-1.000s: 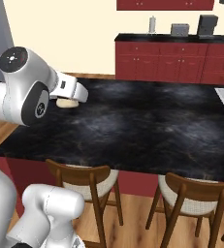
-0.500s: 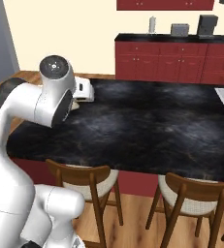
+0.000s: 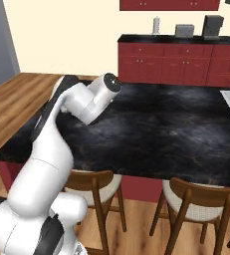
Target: Get the candle and the liquor from the cabinet and move them to the dining counter.
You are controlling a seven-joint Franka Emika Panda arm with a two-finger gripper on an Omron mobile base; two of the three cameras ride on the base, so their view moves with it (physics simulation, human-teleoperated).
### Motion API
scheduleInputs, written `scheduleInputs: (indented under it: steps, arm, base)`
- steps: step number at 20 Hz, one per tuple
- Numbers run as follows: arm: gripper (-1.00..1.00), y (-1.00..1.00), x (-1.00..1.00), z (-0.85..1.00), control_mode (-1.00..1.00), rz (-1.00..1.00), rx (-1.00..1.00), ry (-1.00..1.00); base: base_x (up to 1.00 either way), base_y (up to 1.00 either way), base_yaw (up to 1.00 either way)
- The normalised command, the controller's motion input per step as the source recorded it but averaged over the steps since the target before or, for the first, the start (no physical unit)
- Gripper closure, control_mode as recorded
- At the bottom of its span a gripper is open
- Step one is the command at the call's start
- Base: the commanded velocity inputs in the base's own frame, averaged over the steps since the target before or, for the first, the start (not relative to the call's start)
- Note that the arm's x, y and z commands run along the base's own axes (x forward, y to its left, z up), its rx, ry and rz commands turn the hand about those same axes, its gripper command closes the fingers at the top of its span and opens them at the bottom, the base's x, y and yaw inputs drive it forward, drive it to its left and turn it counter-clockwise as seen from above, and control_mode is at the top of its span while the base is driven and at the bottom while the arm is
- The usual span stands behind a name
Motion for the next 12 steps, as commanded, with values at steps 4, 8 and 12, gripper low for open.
scheduleInputs:
  steps: [4,8,12]
  arm:
    - [1.0,-0.19,0.83,-0.44,-1.0,0.32,0.01,0.0]
    - [1.0,-0.29,0.78,-0.29,-1.0,0.16,0.01,0.0]
    - [1.0,-0.09,0.69,-0.3,-1.0,0.12,0.03,0.03]
  base:
    - [0.0,0.0,0.0]
    - [0.0,0.0,0.0]
    - [0.0,0.0,0.0]
